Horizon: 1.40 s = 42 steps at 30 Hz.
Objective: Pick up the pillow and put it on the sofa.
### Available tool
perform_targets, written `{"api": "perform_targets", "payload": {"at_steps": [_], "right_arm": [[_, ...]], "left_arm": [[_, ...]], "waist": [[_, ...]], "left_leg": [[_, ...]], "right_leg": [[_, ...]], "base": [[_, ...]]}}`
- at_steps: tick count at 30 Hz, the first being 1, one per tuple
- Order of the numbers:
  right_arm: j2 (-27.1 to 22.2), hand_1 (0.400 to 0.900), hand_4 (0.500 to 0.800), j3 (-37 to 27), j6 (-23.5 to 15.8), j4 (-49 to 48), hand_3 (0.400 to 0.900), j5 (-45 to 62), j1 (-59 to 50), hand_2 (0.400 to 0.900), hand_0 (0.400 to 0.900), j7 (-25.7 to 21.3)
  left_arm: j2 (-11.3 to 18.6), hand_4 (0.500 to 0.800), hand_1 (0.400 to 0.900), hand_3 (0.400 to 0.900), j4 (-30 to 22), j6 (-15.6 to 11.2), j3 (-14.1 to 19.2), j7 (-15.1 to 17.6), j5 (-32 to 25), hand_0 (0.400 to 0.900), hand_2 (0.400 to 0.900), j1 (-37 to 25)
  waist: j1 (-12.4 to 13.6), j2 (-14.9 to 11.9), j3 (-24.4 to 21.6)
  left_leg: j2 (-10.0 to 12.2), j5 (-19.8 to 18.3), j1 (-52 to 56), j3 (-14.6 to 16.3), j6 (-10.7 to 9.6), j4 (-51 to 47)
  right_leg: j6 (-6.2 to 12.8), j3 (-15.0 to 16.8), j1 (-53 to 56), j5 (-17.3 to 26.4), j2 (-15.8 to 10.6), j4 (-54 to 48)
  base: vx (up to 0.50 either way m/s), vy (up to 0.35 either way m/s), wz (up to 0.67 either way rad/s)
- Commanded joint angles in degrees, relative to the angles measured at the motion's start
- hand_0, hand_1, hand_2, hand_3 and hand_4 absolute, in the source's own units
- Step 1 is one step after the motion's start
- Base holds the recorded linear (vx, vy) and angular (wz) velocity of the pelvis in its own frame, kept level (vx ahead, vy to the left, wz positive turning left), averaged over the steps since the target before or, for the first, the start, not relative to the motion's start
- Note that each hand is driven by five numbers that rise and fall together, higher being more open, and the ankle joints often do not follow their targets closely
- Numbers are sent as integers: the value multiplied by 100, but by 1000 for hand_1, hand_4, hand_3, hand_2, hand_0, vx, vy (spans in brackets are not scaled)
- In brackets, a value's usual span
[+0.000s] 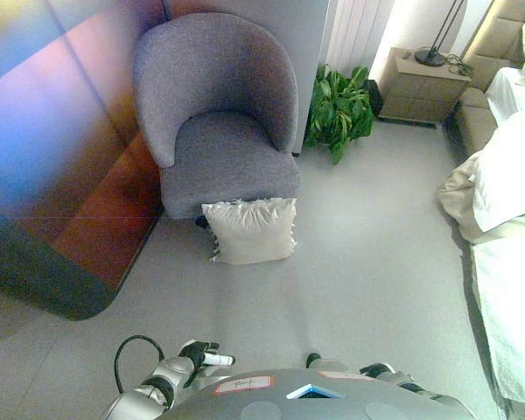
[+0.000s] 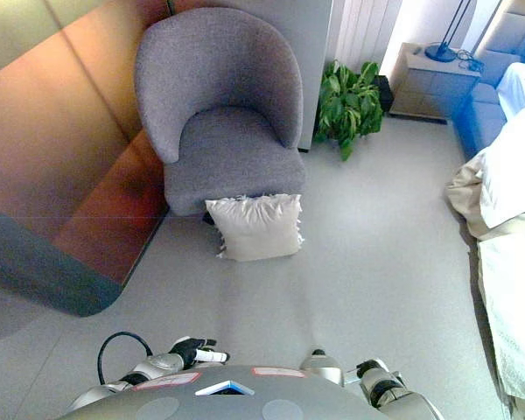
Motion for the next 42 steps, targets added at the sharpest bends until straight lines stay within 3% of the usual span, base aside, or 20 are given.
{"api": "perform_targets", "payload": {"at_steps": [1,13,25,28,32,36,38,40,42], "right_arm": [[193,900,800,-2,81,403,900,93,-541,900,900,107],[121,900,800,29,-7,322,900,5,-520,900,900,202],[154,900,800,107,112,269,900,233,-609,900,900,67],[134,900,800,122,154,207,900,506,-691,900,900,-123],[31,900,800,53,146,125,900,841,-751,900,900,-412],[10,900,800,-91,225,120,900,814,-684,900,900,-428],[-8,900,800,-77,332,116,900,807,-594,900,900,-424],[-40,900,800,-108,384,157,900,755,-553,900,900,-428],[-98,900,800,-183,370,224,900,717,-536,900,900,-421]], "left_arm": [[-96,800,900,900,394,-105,61,240,151,900,900,-378],[-22,800,900,900,384,19,70,3,110,900,900,-427],[-2,800,900,900,302,43,10,160,99,900,900,-473],[25,800,900,900,239,-55,-50,210,27,900,900,-528],[42,800,900,900,108,-462,-121,317,-331,900,900,-650],[13,800,900,900,-91,-858,329,489,-1049,900,900,-637],[64,800,900,900,-195,-1064,552,354,-1209,900,900,-562],[63,800,900,900,-237,-1200,673,135,-1411,900,900,-474],[32,800,900,900,-280,-1372,746,-67,-1630,900,900,-433]], "waist": [[41,24,347],[2,1,443],[-11,72,568],[-59,112,657],[-197,88,857],[-285,-155,940],[-200,-198,1030],[-82,-123,1127],[40,112,1255]], "left_leg": [[-266,-234,37,-62,441,20],[-248,-215,-14,-46,441,20],[-182,-156,-87,-64,430,20],[-65,-73,-190,-81,410,76],[221,41,-473,-186,323,509],[414,-245,-654,11,488,1766],[352,-162,-1068,-206,580,2619],[194,-16,-1470,-325,592,2775],[325,563,-1797,-267,355,2333]], "right_leg": [[-65,-268,180,-261,137,173],[-72,-210,106,-265,166,199],[-144,-173,-27,-361,237,347],[-239,-64,-234,-539,368,685],[-444,269,-563,-729,649,1137],[-604,207,-689,-756,583,1377],[-689,267,-618,-846,592,1521],[-700,390,-525,-949,643,1612],[-708,421,-267,-1187,803,1628]], "base": [[0,0,0],[0,0,0],[4,-38,-1],[-25,-120,-2],[-3,-180,6],[99,-256,-10],[225,-232,-43],[326,-43,-52],[417,130,-45]]}}
